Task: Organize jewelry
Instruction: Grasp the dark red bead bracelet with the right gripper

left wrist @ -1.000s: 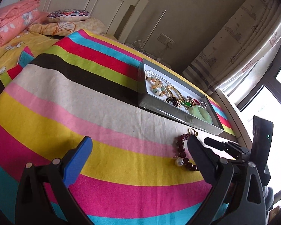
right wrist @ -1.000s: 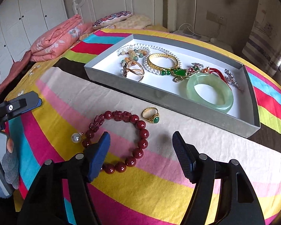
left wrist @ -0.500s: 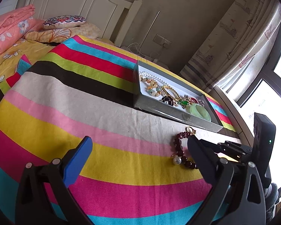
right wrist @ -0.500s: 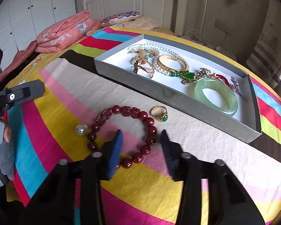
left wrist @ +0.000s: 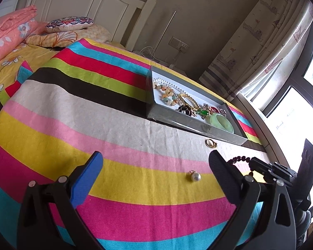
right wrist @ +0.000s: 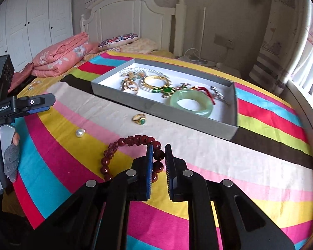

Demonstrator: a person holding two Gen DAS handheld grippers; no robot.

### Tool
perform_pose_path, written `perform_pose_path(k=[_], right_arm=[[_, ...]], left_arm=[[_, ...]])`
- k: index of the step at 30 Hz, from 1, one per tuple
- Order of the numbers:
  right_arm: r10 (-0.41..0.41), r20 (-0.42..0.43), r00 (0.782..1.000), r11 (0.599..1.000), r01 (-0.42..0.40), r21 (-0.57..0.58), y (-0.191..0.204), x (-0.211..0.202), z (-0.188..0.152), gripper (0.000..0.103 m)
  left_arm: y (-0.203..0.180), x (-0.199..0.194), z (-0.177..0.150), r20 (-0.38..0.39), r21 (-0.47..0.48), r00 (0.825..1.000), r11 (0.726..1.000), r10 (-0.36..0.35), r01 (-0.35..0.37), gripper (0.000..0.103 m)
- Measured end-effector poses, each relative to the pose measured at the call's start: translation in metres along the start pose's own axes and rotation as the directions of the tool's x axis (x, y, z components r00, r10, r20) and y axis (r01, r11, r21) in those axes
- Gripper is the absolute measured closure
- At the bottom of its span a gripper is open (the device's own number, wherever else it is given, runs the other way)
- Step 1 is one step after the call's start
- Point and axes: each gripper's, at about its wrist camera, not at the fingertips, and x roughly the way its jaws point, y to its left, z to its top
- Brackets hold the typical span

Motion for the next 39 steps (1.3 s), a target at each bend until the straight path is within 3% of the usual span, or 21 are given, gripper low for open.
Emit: perform_pose_path(k=[5, 10, 12, 14, 18, 22, 25, 28, 39], right_arm=[[-0.035, -0.031, 0.999, 0.996, 0.037, 0.081, -0.037, -0.005, -0.016, 0.089], [0.008, -0.086, 0.996, 0.986, 0.006, 0.164, -0.058, 0.001, -0.027, 0.088], [0.019, -0.115, 0.993, 0.984, 0.002, 0.176, -0.06, 0.006, -0.03, 0.083], [0.034, -0.129, 0.991, 0.987, -0.013, 0.162, -0.056, 0.008, -0.03, 0.069], [-0.001, -0.141, 0.99, 0.993, 0.018, 0.115, -0.047, 0.008, -0.029, 0.068], [-0.002, -0.144, 0.99, 0.996, 0.015, 0.092, -0.044, 0.007, -0.03, 0.069], [-0.017, -0.143, 0.99, 0.997, 0.027, 0.067, -0.041, 0.006, -0.031, 0.085], [-0.016, -0.14, 0.99, 0.997, 0.026, 0.072, -0.042, 0.006, -0.032, 0.09], [0.015, -0.124, 0.992, 0.996, -0.003, 0.094, -0.046, 0.002, -0.037, 0.09]], left_arm=[[-0.012, 0.008, -0.001, -0.037, 0.063, 0.999, 0.998, 0.021, -0.019, 0.003], [-0.026, 0.018, -0.002, -0.079, 0.139, 0.992, 0.987, 0.099, -0.087, 0.003], [-0.037, 0.023, -0.003, -0.085, 0.201, 0.986, 0.972, 0.141, -0.122, 0.003], [-0.048, 0.026, -0.006, -0.08, 0.255, 0.981, 0.955, 0.176, -0.15, 0.003], [-0.058, 0.03, -0.009, -0.073, 0.305, 0.973, 0.934, 0.22, -0.188, 0.003], [-0.058, 0.03, -0.009, -0.075, 0.306, 0.968, 0.929, 0.24, -0.207, 0.003], [-0.063, 0.031, -0.009, -0.079, 0.323, 0.965, 0.922, 0.25, -0.213, 0.003], [-0.077, 0.033, -0.012, -0.079, 0.356, 0.966, 0.912, 0.246, -0.203, 0.003], [-0.132, 0.063, -0.024, -0.104, 0.482, 0.963, 0.86, 0.247, -0.169, 0.003]])
